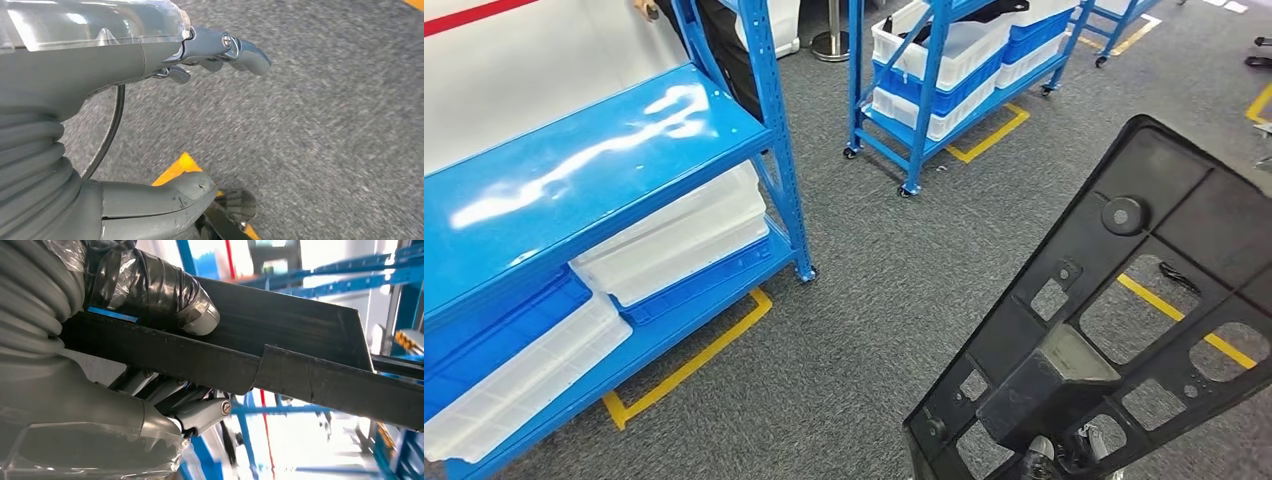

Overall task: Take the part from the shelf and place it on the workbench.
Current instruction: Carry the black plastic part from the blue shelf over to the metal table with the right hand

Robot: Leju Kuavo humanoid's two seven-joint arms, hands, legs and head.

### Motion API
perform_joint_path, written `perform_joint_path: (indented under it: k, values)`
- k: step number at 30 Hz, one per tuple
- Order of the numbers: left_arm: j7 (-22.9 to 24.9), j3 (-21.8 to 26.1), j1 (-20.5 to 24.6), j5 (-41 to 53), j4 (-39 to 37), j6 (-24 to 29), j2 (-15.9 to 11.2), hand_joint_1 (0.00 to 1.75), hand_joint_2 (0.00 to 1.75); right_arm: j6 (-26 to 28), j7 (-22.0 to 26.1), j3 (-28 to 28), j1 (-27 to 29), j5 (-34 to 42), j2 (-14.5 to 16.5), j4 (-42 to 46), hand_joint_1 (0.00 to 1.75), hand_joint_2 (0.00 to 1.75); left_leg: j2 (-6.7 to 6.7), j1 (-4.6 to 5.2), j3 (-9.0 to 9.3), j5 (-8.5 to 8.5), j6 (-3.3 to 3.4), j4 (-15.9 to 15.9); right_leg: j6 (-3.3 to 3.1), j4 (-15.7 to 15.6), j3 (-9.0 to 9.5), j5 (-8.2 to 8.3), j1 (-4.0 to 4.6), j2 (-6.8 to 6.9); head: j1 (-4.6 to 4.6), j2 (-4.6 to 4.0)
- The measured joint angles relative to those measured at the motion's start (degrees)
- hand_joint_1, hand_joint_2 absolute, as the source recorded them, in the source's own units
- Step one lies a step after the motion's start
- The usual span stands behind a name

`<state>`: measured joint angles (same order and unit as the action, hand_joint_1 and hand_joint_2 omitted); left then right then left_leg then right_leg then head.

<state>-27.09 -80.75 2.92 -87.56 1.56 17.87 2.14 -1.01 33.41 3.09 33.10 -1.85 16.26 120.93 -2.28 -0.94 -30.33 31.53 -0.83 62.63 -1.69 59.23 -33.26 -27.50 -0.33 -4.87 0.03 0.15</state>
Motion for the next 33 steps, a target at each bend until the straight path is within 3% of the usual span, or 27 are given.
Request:
perform_joint_path:
  k: [2, 3, 4, 5, 7, 9, 11, 12, 14, 16, 18, 20, 22, 24, 26, 27, 28, 29, 31, 33]
  values:
    - [0.0, -0.1, 0.0, 0.1, 0.0, -0.3, -0.1, 0.0, 1.75, 0.2, 0.3, -0.3, 0.1, -1.2, 0.7, 0.5, 1.75, 1.75, -2.67, -0.13, 1.64, -1.19, 0.31, -4.5, 0.72, 0.3, -0.64, 0.22, -0.06, -1.47, 0.0, 0.0]
    - [0.0, -0.2, 0.1, 0.1, 0.0, -0.4, -0.2, 0.0, 1.75, 0.3, 0.4, -0.5, 0.2, -1.8, 1.0, 0.8, 1.75, 1.75, -3.08, -0.07, 1.72, -1.01, 0.49, -4.9, 1.2, 0.4, -1.0, 0.45, -0.14, -2.18, 0.0, 0.0]
    - [0.0, -0.4, 0.2, 0.2, 0.0, -0.5, -0.2, 0.0, 1.75, 0.6, 0.5, -0.8, 0.4, -2.3, 1.4, 1.2, 1.75, 1.75, -2.43, -0.07, 1.79, -1.1, 0.78, -5.2, 1.67, 0.3, -1.32, 0.74, -0.23, -2.9, 0.01, 0.0]
    - [0.0, -0.5, 0.2, 0.3, 0.0, -0.6, -0.2, 0.0, 1.75, 0.9, 0.7, -1.0, 0.7, -2.8, 1.7, 1.5, 1.75, 1.75, -1.63, -0.11, 1.83, -1.36, 1.17, -5.3, 2.02, 0.4, -1.54, 0.78, -0.26, -2.66, 0.01, 0.0]
    - [-0.1, -0.8, 0.3, 0.6, 0.0, -0.7, -0.2, 0.0, 1.75, 1.6, 0.9, -1.4, 1.1, -3.6, 2.1, 2.1, 1.75, 1.75, 0.1, -0.23, 1.95, -1.83, 2.0, -5.8, 2.45, 2.8, -2.8, -0.86, -0.03, 0.32, 0.07, 0.0]
    - [-0.2, -1.1, 0.2, 0.8, 0.0, -0.7, -0.3, 0.0, 1.75, 2.2, 1.1, -1.6, 1.2, -4.2, 2.2, 2.6, 1.75, 1.75, 2.02, -0.02, 1.9, -1.92, 2.44, -5.9, 2.69, 9.5, -5.83, -4.68, -0.04, 3.71, 0.12, 0.0]
    - [-0.2, -1.3, 0.1, 1.1, 0.0, -0.8, -0.4, 0.0, 1.75, 2.8, 1.2, -1.7, 1.4, -4.7, 2.3, 2.8, 1.75, 1.75, 3.98, 0.2, 1.84, -1.84, 2.56, -5.9, 2.94, 15.4, -8.39, -6.91, -0.3, 4.45, 0.11, 0.0]
    - [-0.3, -1.4, 0.2, 1.2, 0.0, -0.8, -0.5, 0.0, 1.75, 3.0, 1.3, -1.8, 1.5, -4.9, 2.3, 3.0, 1.75, 1.75, 4.85, 0.26, 1.85, -1.77, 2.55, -5.9, 3.0, 15.6, -8.28, -6.49, -0.39, 4.6, 0.11, 0.0]
    - [-0.4, -1.8, 0.4, 1.5, 0.0, -0.9, -0.5, 0.0, 1.75, 3.6, 1.6, -1.9, 1.8, -5.4, 2.3, 3.3, 1.75, 1.75, 6.35, 0.31, 2.08, -1.56, 2.39, -5.9, 2.8, 9.8, -4.62, -3.31, -0.4, 5.47, 0.12, 0.0]
    - [-0.4, -2.2, 0.5, 1.8, 0.0, -0.9, -0.6, 0.0, 1.75, 4.1, 1.8, -1.9, 2.0, -5.9, 2.4, 3.9, 1.75, 1.75, 7.54, 0.51, 2.41, -1.23, 1.99, -5.9, 2.2, 2.4, -0.36, -1.14, 0.12, 7.63, 0.11, 0.0]
    - [-0.4, -2.6, 0.7, 2.1, 0.0, -0.9, -0.6, 0.0, 1.75, 4.4, 2.0, -1.9, 2.1, -6.2, 2.6, 4.4, 1.75, 1.75, 8.54, 0.7, 2.62, -0.97, 1.48, -5.8, 1.65, -0.1, 0.82, -1.03, 0.71, 8.43, 0.1, 0.0]
    - [-0.4, -2.9, 0.9, 2.2, 0.0, -1.0, -0.6, 0.0, 1.75, 4.4, 2.0, -1.9, 2.4, -6.3, 2.8, 4.8, 1.75, 1.75, 9.11, 0.64, 2.87, -0.66, 0.92, -5.7, 1.12, -0.4, 0.64, -0.74, 0.65, 7.15, 0.1, 0.0]
    - [-0.4, -3.0, 1.0, 2.2, 0.0, -1.0, -0.7, 0.0, 1.75, 4.4, 2.1, -1.9, 2.6, -6.4, 3.0, 5.1, 1.75, 1.75, 6.99, 0.45, 2.24, 1.09, 0.38, -3.7, 0.39, -1.0, 0.72, -0.3, 0.25, 6.04, 0.09, 0.0]
    - [-0.4, -3.2, 0.8, 2.2, 0.1, -1.0, -0.8, 0.0, 1.75, 4.4, 2.1, -1.9, 2.6, -6.5, 3.3, 5.3, 1.75, 1.75, 3.83, 0.26, -0.46, 4.74, 0.04, 2.5, -0.06, -1.2, 0.7, -0.06, 0.06, 4.95, 0.07, 0.0]
    - [-0.4, -3.3, 0.6, 2.3, 0.1, -1.0, -0.8, 0.0, 1.75, 4.4, 2.1, -1.9, 2.7, -6.6, 3.4, 5.3, 1.75, 1.75, 2.83, 0.18, -3.64, 7.18, -0.2, 9.2, -0.14, -1.0, 0.52, -0.04, 0.1, 3.5, 0.05, 0.0]
    - [-0.4, -3.3, 0.5, 2.3, 0.1, -1.0, -0.8, 0.0, 1.75, 4.4, 2.1, -1.9, 2.7, -6.6, 3.4, 5.3, 1.75, 1.75, 2.73, 0.15, -4.25, 6.81, -0.27, 10.2, -0.11, -0.9, 0.45, -0.06, 0.1, 2.67, 0.05, 0.0]
    - [-0.4, -3.3, 0.5, 2.3, 0.1, -1.0, -0.8, 0.0, 1.75, 4.4, 2.0, -1.9, 2.7, -6.6, 3.4, 5.3, 1.75, 1.75, 2.63, 0.1, -3.85, 5.3, -0.29, 9.0, -0.06, -0.6, 0.4, -0.1, 0.07, 1.81, 0.05, 0.0]
    - [-0.4, -3.3, 0.5, 2.3, 0.1, -1.0, -0.8, 0.0, 1.75, 4.4, 2.0, -1.9, 2.7, -6.6, 3.4, 5.3, 1.75, 1.75, 2.22, -0.01, -2.56, 3.05, -0.31, 5.8, 0.04, -0.4, 0.38, -0.16, 0.02, 0.96, 0.05, 0.0]
    - [-0.4, -3.4, 0.5, 2.2, 0.1, -1.0, -0.9, 0.0, 1.75, 4.4, 2.0, -1.9, 2.7, -6.6, 3.4, 5.3, 1.75, 1.75, -0.68, -0.37, 0.33, -0.06, -0.19, -1.2, 0.46, 0.3, 0.06, -0.34, -0.02, -0.59, 0.06, 0.0]
    - [-0.4, -3.4, 0.4, 2.2, 0.1, -1.0, -0.9, 0.0, 1.75, 4.4, 2.0, -1.9, 2.7, -6.6, 3.5, 5.3, 1.75, 1.75, -2.95, -0.41, 1.33, -0.48, 0.19, -4.1, 1.21, 0.7, -0.65, -0.19, -0.1, -2.0, 0.05, 0.0]
